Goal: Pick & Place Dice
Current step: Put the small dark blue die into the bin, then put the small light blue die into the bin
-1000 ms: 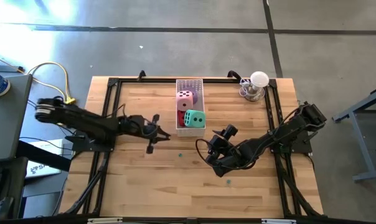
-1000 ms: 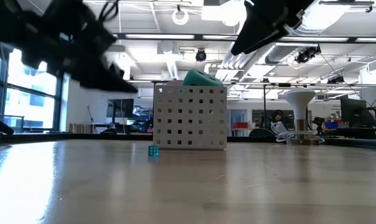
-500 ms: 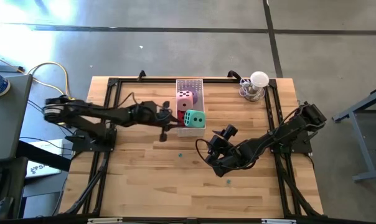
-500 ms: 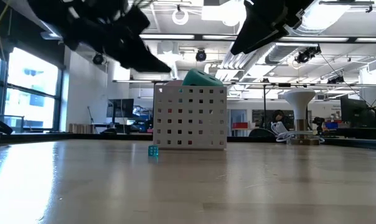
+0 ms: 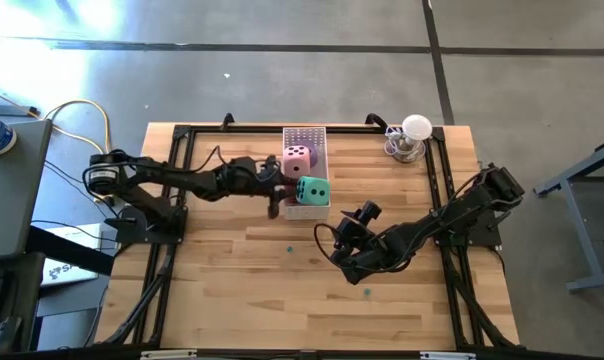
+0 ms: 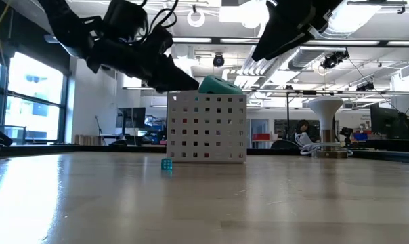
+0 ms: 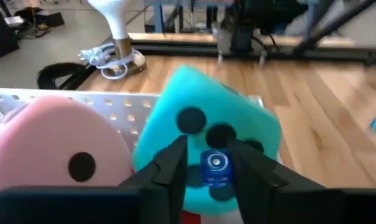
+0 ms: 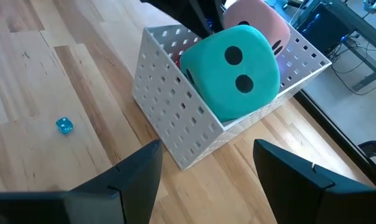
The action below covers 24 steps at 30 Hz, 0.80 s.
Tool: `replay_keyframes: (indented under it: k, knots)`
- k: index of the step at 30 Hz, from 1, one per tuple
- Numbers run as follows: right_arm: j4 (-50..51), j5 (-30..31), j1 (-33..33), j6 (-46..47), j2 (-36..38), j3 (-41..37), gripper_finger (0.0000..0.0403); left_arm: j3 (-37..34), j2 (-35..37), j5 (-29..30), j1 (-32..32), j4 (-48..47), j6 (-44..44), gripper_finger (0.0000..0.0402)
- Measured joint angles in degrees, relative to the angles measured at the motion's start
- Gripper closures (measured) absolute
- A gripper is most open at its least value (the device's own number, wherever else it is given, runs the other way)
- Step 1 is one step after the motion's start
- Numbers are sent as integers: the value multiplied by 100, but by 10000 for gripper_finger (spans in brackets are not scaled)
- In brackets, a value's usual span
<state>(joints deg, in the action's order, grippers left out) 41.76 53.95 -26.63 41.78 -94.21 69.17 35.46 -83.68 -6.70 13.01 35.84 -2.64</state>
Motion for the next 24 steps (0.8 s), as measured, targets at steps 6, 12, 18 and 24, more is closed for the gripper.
replay_keyframes:
  k: [6, 12, 18, 24]
  knots:
    - [-5, 3, 0, 2, 2, 0, 159, 5, -135, 61, 18, 131, 302, 243]
    - [-50, -9, 0, 2, 1, 0, 159, 7, -307, 110, -11, 323, 315, 192]
    - [-59, -26, 0, 2, 0, 0, 159, 7, -343, 202, -17, 497, 324, 165]
    - [-63, -17, -37, -249, 1, 0, 159, 0, -72, 209, -73, 756, 389, 163]
